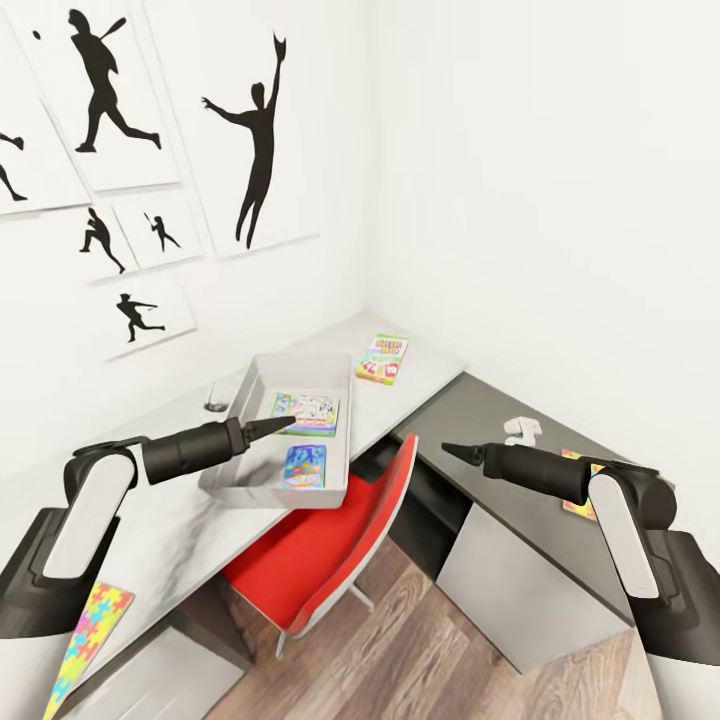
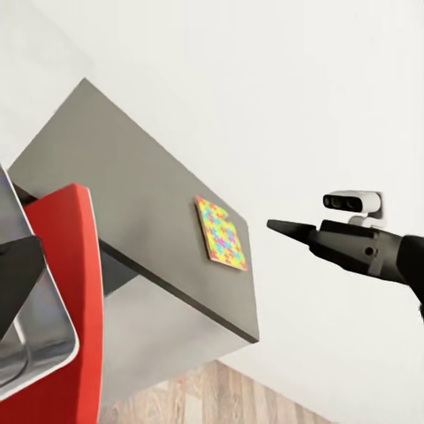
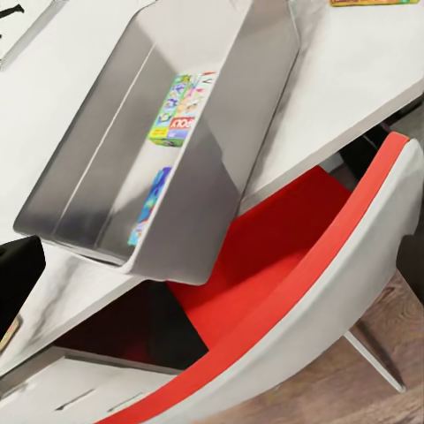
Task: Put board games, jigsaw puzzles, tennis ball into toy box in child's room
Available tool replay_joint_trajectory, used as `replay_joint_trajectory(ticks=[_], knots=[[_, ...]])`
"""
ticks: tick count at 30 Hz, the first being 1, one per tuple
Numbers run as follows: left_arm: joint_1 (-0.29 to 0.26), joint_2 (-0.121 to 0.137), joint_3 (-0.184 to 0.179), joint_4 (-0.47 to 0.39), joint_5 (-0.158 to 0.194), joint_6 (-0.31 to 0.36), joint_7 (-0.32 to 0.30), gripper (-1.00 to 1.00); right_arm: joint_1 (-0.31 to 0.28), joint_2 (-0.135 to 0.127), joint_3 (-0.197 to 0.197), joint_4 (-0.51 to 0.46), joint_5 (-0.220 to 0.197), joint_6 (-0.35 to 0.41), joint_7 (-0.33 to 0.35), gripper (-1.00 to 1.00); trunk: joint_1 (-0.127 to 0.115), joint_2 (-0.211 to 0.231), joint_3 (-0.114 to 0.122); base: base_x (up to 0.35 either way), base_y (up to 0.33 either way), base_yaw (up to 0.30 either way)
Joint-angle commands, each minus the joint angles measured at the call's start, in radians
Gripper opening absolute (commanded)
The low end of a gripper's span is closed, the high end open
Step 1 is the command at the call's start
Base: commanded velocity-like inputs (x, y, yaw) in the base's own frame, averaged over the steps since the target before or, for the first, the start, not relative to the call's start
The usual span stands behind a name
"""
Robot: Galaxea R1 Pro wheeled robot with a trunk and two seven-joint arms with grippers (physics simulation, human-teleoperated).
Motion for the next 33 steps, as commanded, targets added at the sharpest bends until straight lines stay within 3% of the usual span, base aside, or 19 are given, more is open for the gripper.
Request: replay_joint_trajectory(ticks=[1, 33], knots=[[0.004, -0.003, 0.004, -0.002, -0.005, 0.002, -0.006, 1.00, -0.001, 0.000, -0.001, 0.000, 0.008, 0.004, 0.009, 1.00, 0.001, -0.002, 0.000, 0.000, 0.000, 0.000], [0.028, -0.036, 0.016, -0.010, -0.005, 0.001, -0.004, 1.00, -0.001, 0.000, -0.001, 0.000, 0.008, 0.004, -0.015, 1.00, 0.001, -0.002, 0.052, 0.000, 0.000, 0.000]])
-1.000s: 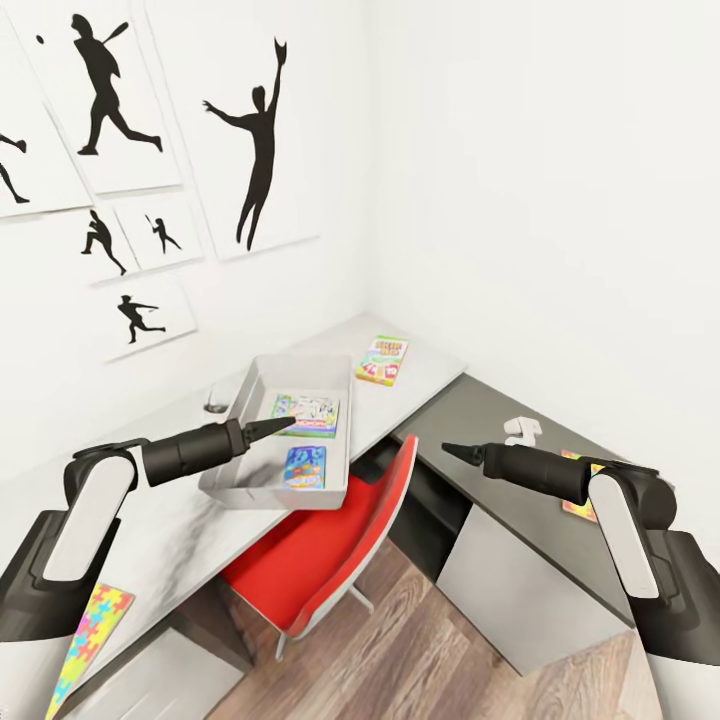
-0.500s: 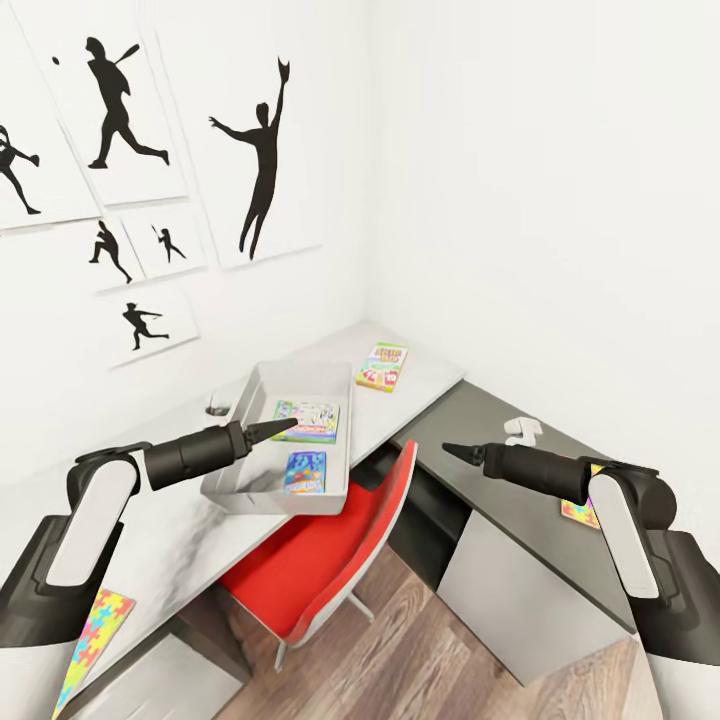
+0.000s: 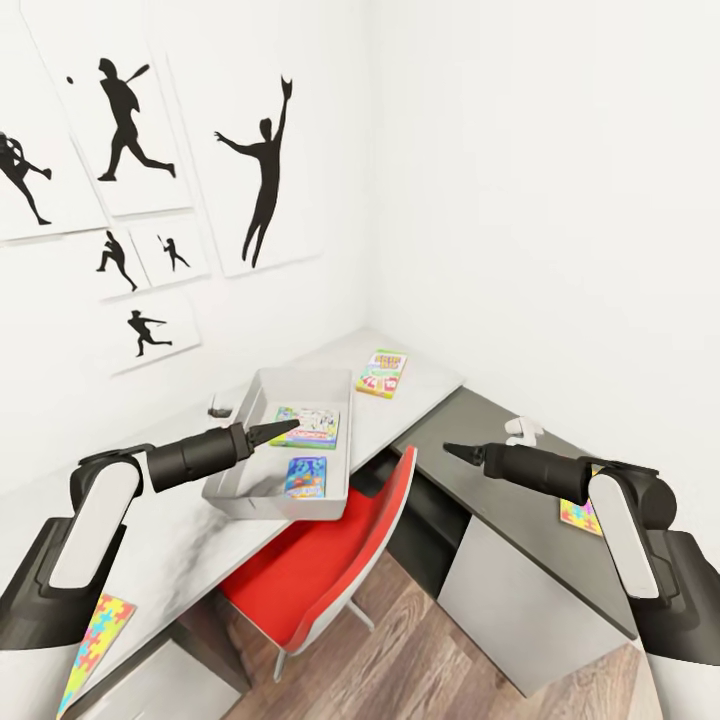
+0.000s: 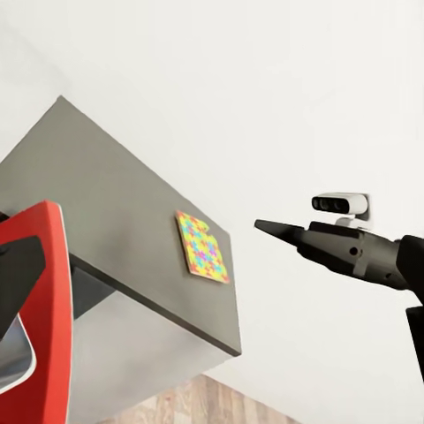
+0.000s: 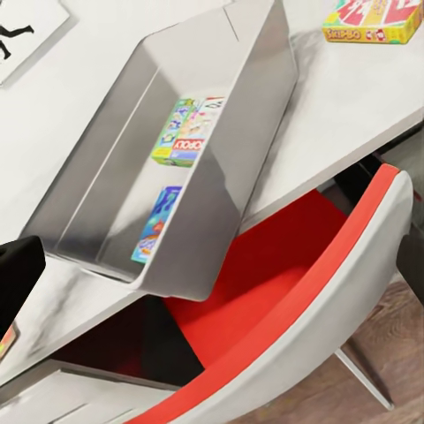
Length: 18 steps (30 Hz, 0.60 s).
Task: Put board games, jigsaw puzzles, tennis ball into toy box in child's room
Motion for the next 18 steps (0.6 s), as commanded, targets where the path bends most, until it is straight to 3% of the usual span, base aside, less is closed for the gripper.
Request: replay_joint_trajectory(ticks=[1, 11, 18], knots=[[0.001, 0.000, 0.000, 0.000, -0.005, 0.002, -0.006, 1.00, -0.001, 0.000, -0.001, 0.000, 0.009, 0.004, 0.010, 1.00, 0.001, -0.002, 0.000, 0.000, 0.000, 0.000], [0.017, -0.004, 0.000, 0.000, -0.004, -0.001, -0.006, 1.00, -0.001, 0.000, -0.001, 0.000, 0.009, 0.004, 0.008, 1.00, 0.001, -0.002, 0.016, 0.000, 0.000, 0.000], [0.036, -0.025, 0.000, 0.000, -0.006, -0.004, -0.005, 1.00, -0.001, 0.001, -0.001, 0.000, 0.009, 0.004, 0.008, 1.00, 0.001, -0.002, 0.028, 0.000, 0.000, 0.000]])
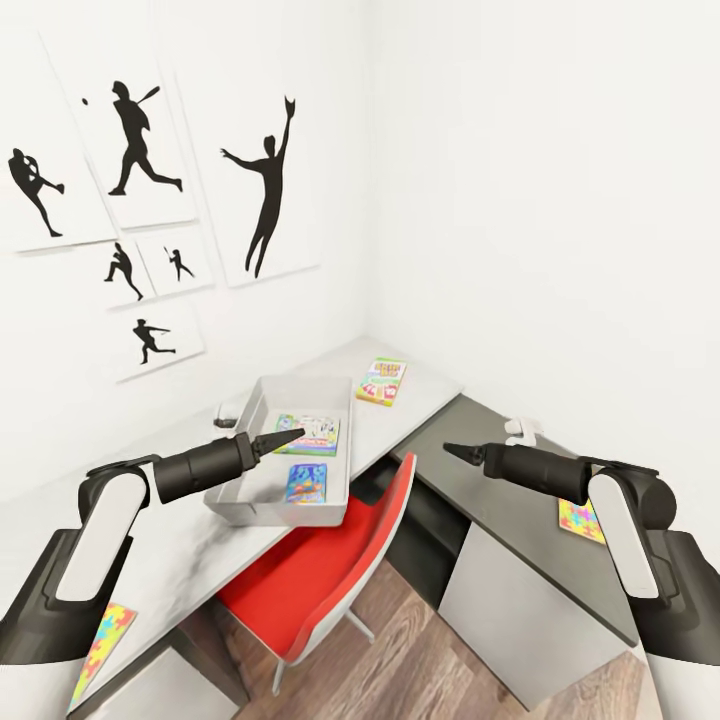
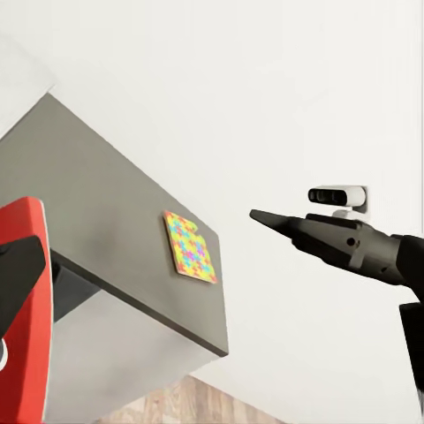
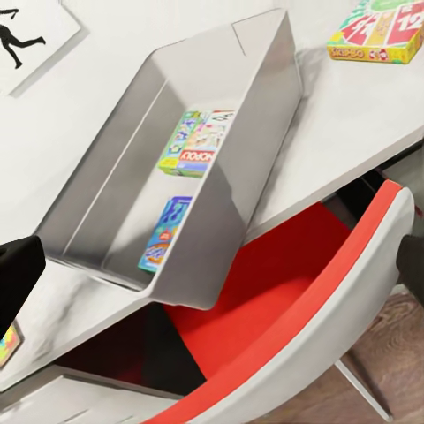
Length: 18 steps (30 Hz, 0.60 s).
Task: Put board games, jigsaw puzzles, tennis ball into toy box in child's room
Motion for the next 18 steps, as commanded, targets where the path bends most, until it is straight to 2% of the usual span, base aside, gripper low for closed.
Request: replay_joint_trajectory(ticks=[1, 18], knots=[[-0.001, 0.000, 0.000, 0.000, -0.005, 0.002, -0.006, 1.00, -0.001, 0.000, -0.001, 0.000, 0.009, 0.004, 0.010, 1.00, 0.001, -0.002, 0.000, 0.000, 0.000, 0.000], [0.013, -0.012, 0.002, -0.001, -0.006, 0.000, -0.008, 1.00, -0.001, 0.000, -0.001, 0.000, 0.009, 0.004, 0.010, 1.00, 0.001, -0.002, 0.027, 0.000, 0.000, 0.000]])
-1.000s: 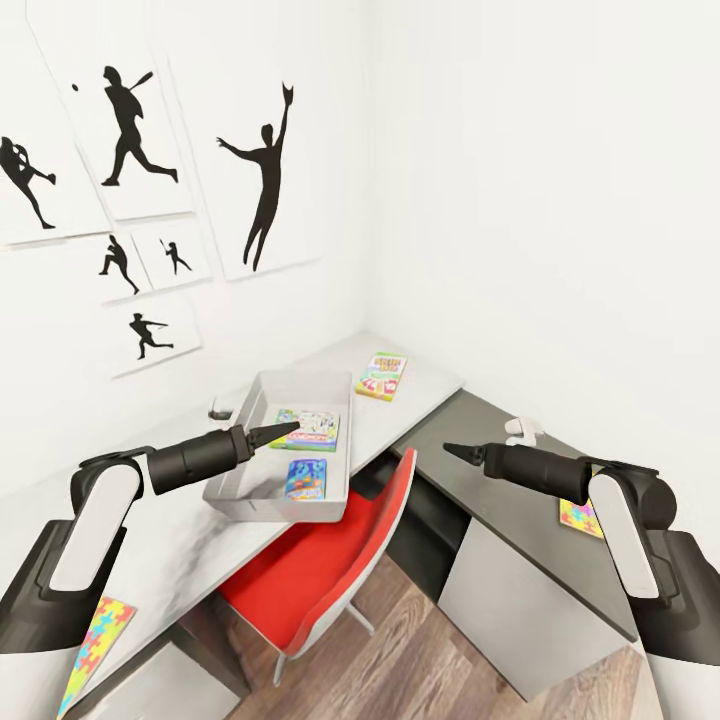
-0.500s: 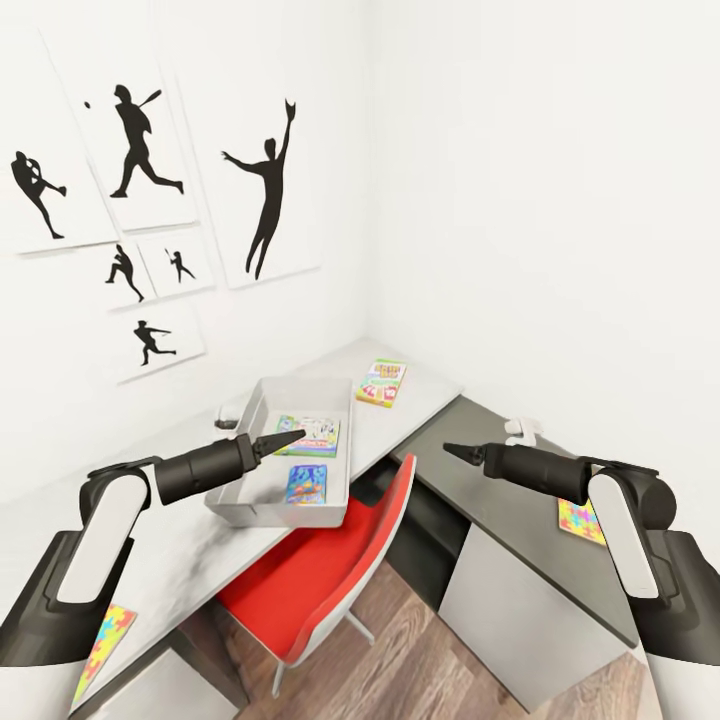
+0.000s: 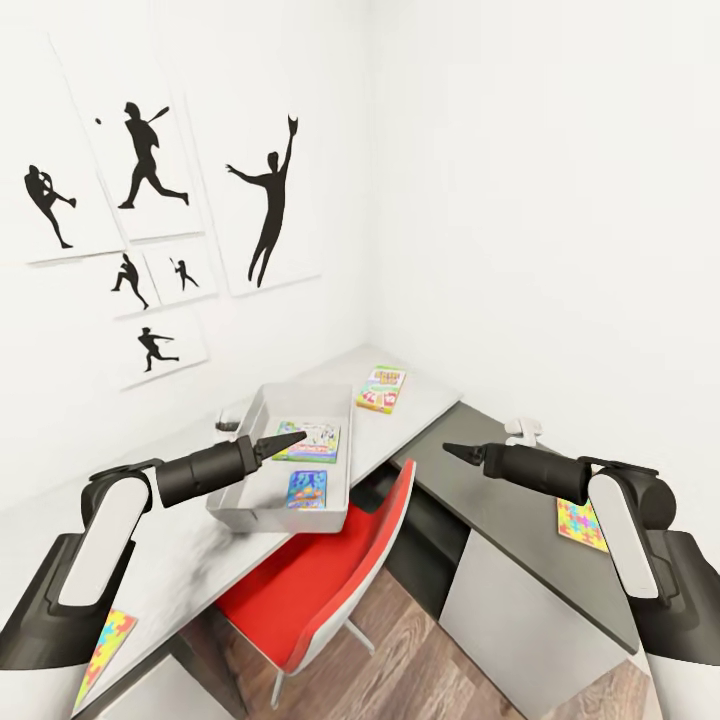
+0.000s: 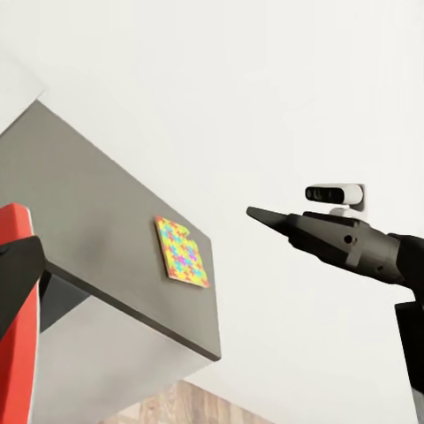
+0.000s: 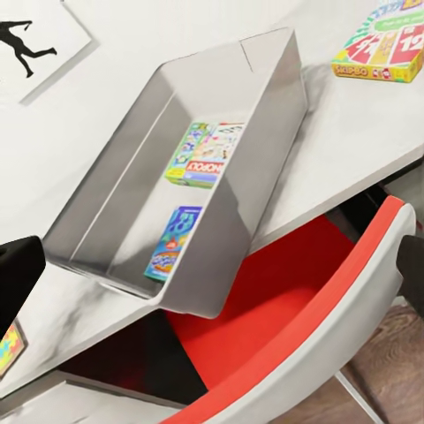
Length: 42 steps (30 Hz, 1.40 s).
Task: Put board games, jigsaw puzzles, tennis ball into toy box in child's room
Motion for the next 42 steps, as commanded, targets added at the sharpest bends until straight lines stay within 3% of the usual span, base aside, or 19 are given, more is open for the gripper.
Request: replay_joint_trajectory(ticks=[1, 15, 34, 42], knots=[[-0.001, 0.000, 0.000, 0.000, -0.005, 0.002, -0.006, 1.00, -0.001, 0.000, -0.001, 0.000, 0.009, 0.004, 0.010, 1.00, 0.001, -0.002, 0.000, 0.000, 0.000, 0.000], [0.002, -0.001, -0.001, 0.001, -0.005, 0.002, -0.004, 1.00, -0.001, 0.001, 0.000, 0.000, 0.009, 0.004, 0.009, 1.00, 0.001, -0.002, 0.023, 0.000, 0.000, 0.000], [0.002, -0.002, -0.001, 0.001, -0.005, 0.003, -0.003, 1.00, -0.001, 0.004, 0.032, 0.000, 0.012, 0.004, 0.006, 1.00, 0.001, -0.002, 0.053, 0.000, 0.000, 0.000], [0.002, -0.002, -0.001, 0.001, -0.005, 0.002, -0.003, 1.00, -0.001, 0.005, 0.054, 0.001, 0.012, 0.004, -0.037, 1.00, 0.001, -0.002, 0.066, 0.000, 0.000, 0.000]])
